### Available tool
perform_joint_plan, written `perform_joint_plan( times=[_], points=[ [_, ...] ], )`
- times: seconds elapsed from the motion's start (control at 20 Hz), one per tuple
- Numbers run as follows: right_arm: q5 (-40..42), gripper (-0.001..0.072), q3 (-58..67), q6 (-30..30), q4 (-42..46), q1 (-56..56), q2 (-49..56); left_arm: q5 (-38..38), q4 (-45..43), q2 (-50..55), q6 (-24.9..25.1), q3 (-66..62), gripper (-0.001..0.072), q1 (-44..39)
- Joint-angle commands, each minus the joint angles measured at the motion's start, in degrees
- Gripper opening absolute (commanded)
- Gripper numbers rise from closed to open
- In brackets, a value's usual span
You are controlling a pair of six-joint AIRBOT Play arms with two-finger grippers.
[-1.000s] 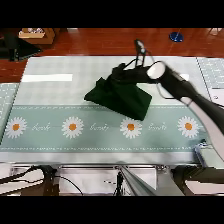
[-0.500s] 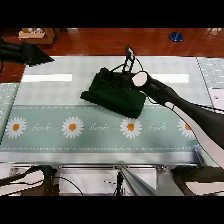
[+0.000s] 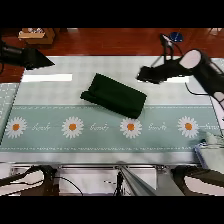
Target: Fold the shirts.
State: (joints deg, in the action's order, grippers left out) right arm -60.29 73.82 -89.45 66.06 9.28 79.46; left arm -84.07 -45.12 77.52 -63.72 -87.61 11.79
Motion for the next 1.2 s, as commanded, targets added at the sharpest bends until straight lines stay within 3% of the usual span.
perform_joint_plan(
  times=[0.0,0.1,0.3,0.55,0.65,0.7,0.75,0.8,0.85,1.0,1.15],
  points=[
    [-13.44,0.0498,-6.80,1.18,4.20,-10.10,-1.57,-0.13,-1.70,0.72,0.07,0.00,0.0409,-0.02],
    [-6.14,0.0588,-14.47,3.19,-5.92,-11.74,-1.40,-0.72,-1.68,1.49,0.04,0.00,0.0408,-0.02],
    [8.07,0.0591,-24.22,7.10,-22.14,-9.44,0.87,-1.09,-1.68,1.73,0.02,0.00,0.0404,-0.02],
    [16.81,0.0590,-24.96,14.84,-40.72,-2.05,9.57,-1.07,-1.66,1.73,0.02,0.00,0.0404,-0.02],
    [19.58,0.0579,-24.96,14.84,-43.23,0.11,11.37,-1.09,-1.68,1.73,-0.02,0.00,0.0404,-0.02],
    [20.41,0.0491,-24.96,15.15,-43.19,0.28,11.41,-1.09,-1.68,1.73,-0.22,0.00,0.0404,-0.02],
    [20.09,0.0262,-24.74,16.44,-43.28,-0.09,11.26,-1.09,-1.68,1.73,-0.44,0.00,0.0404,-0.02],
    [17.73,0.0082,-24.11,17.22,-43.23,-1.16,10.84,-1.20,-1.68,1.73,-0.59,0.00,0.0404,-0.02],
    [14.19,0.0043,-23.34,18.80,-43.21,-2.54,9.53,-1.64,-1.66,1.73,-0.59,0.00,0.0404,-0.02],
    [3.34,0.0028,-20.20,20.55,-39.56,-7.63,0.55,-1.92,-1.64,1.73,-0.61,0.00,0.0402,-0.02],
    [-4.00,0.0028,-16.20,9.75,-28.76,-14.67,-13.22,-1.92,-1.64,1.73,-0.63,0.00,0.0402,-0.02]
  ],
)
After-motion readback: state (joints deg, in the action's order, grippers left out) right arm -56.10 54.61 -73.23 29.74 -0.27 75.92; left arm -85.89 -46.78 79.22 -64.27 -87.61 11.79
